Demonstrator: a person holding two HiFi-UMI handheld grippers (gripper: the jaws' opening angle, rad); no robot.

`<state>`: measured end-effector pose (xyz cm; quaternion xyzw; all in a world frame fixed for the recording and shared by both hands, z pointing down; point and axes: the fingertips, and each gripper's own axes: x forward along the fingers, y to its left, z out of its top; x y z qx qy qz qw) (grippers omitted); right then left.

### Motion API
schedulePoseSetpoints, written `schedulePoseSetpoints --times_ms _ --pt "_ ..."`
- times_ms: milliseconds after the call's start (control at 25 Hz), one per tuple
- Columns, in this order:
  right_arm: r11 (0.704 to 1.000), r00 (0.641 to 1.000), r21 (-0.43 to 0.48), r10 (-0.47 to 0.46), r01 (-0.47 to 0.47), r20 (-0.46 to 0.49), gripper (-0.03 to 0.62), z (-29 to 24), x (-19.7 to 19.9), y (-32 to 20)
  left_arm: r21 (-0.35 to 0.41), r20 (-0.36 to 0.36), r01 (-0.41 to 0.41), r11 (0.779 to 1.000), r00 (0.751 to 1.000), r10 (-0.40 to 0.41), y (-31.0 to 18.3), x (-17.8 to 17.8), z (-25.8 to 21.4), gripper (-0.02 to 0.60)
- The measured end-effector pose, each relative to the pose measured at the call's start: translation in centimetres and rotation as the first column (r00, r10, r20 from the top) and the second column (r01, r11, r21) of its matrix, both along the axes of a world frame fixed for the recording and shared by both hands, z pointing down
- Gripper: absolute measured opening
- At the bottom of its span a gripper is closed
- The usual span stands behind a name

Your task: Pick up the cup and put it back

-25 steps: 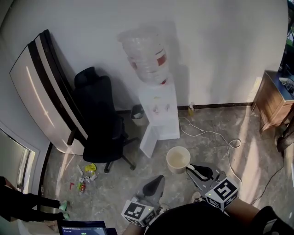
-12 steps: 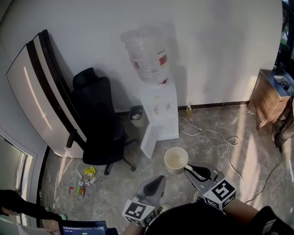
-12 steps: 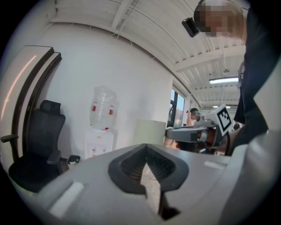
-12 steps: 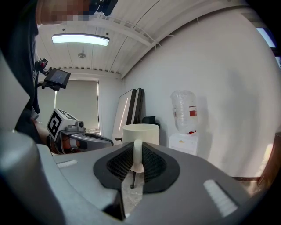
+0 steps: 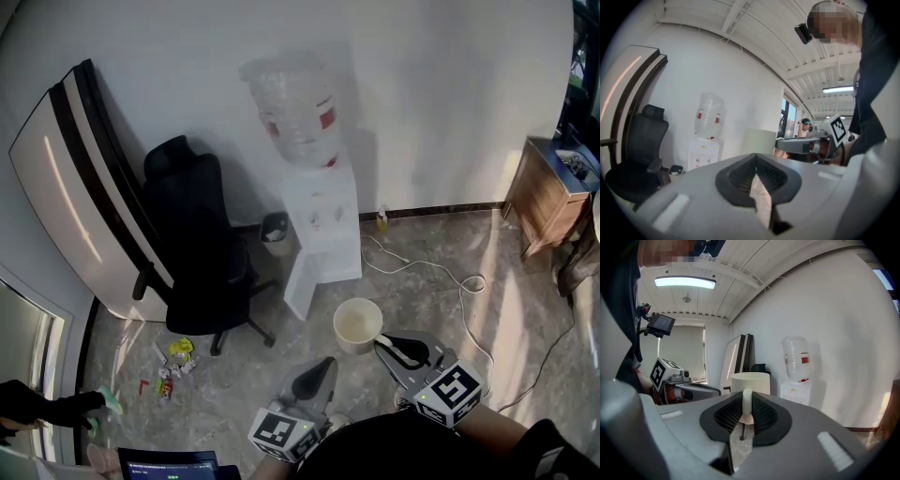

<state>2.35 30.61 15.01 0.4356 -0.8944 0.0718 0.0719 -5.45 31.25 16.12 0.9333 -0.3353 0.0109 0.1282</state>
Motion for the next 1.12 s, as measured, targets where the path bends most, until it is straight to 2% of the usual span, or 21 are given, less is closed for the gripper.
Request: schedulePoseSetpoints --times_ms 280,560,720,1120 --pt "1.0 1.0 -0.004 0.003 -0.003 0.003 0.048 0.0 1.5 0.0 -0.005 -0.007 0.0 1.0 1.0 0.0 0.1 1.3 -0.1 0.003" --pt "1.0 1.0 -0.008 0.019 -0.019 -0.005 0.048 0.2 4.8 -0.4 -0.009 -0.006 -0.014 1.0 1.0 0.014 -0.5 3.8 1.2 0.003" --pt "0.999 0.999 -0.015 0.036 -0.036 -0.012 0.048 0.4 8.1 -0.9 -0.029 -0.018 -0.017 0.999 1.0 0.016 -1.2 6.8 1.1 0.003" --pt "0.996 0.996 -0.025 0.088 -0.088 0.008 0.048 1.9 18.7 -4.2 -0.048 0.022 0.019 0.999 1.0 -0.018 -4.1 14.6 1.6 0.003"
